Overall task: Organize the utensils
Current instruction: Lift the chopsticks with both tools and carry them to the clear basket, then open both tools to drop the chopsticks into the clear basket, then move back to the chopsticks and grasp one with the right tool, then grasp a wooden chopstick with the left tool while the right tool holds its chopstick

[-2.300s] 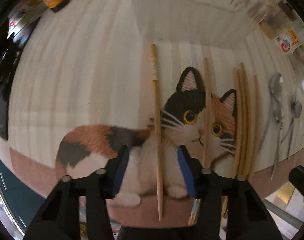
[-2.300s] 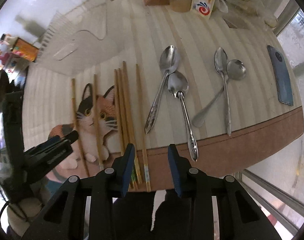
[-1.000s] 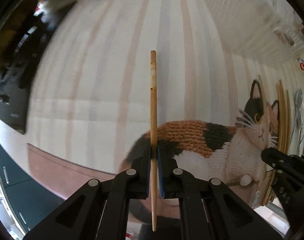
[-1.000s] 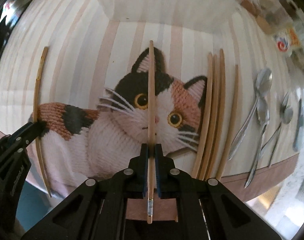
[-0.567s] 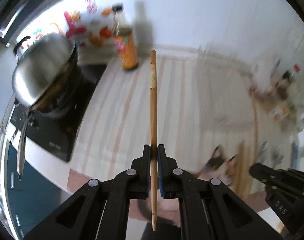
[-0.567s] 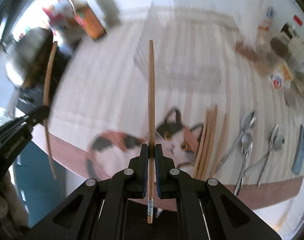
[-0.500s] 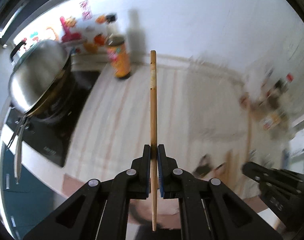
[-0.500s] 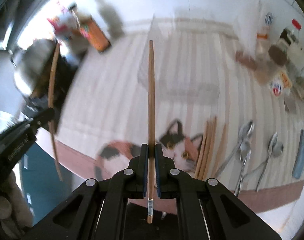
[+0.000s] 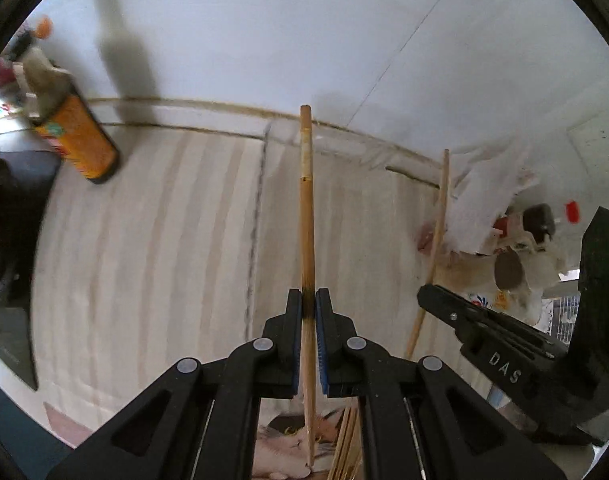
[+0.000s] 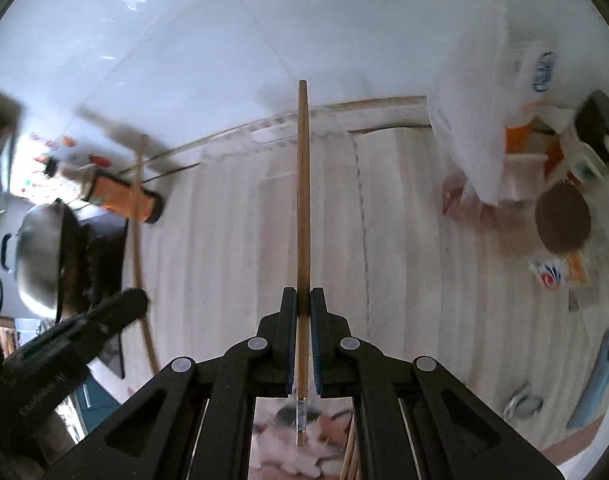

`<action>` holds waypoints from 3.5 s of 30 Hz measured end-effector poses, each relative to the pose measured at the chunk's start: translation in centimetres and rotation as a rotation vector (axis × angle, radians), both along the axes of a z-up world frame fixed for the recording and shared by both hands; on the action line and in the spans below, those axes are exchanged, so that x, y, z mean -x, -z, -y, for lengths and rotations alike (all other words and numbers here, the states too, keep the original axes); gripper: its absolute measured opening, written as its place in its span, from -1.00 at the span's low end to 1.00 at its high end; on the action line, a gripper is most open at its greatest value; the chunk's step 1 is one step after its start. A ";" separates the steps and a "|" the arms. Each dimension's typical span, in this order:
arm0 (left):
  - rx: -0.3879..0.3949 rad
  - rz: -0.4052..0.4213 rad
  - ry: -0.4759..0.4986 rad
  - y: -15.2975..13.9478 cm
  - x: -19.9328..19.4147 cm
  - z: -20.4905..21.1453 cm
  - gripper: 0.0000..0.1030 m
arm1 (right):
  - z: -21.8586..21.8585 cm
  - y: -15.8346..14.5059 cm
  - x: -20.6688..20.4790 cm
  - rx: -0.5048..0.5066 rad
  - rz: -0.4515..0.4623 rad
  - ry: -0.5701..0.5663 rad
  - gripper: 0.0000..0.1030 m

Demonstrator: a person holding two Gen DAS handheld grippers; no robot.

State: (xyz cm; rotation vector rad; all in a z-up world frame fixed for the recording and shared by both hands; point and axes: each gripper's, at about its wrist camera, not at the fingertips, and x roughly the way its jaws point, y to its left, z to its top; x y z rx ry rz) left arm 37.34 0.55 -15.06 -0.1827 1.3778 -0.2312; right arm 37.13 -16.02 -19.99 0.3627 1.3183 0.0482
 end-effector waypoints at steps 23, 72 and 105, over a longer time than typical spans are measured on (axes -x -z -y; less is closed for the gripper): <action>-0.291 0.187 -0.043 -2.1 1.7 -1.1 0.52 | 1.7 1.1 0.9 0.100 -0.021 0.017 -0.14; -0.216 -0.126 0.337 13.4 19.7 9.9 -0.64 | 4.1 15.3 29.4 0.077 -0.249 0.260 -0.87; -0.183 -0.178 0.160 13.4 20.5 1.1 -0.91 | 2.8 15.1 28.1 0.084 -0.248 0.218 -0.87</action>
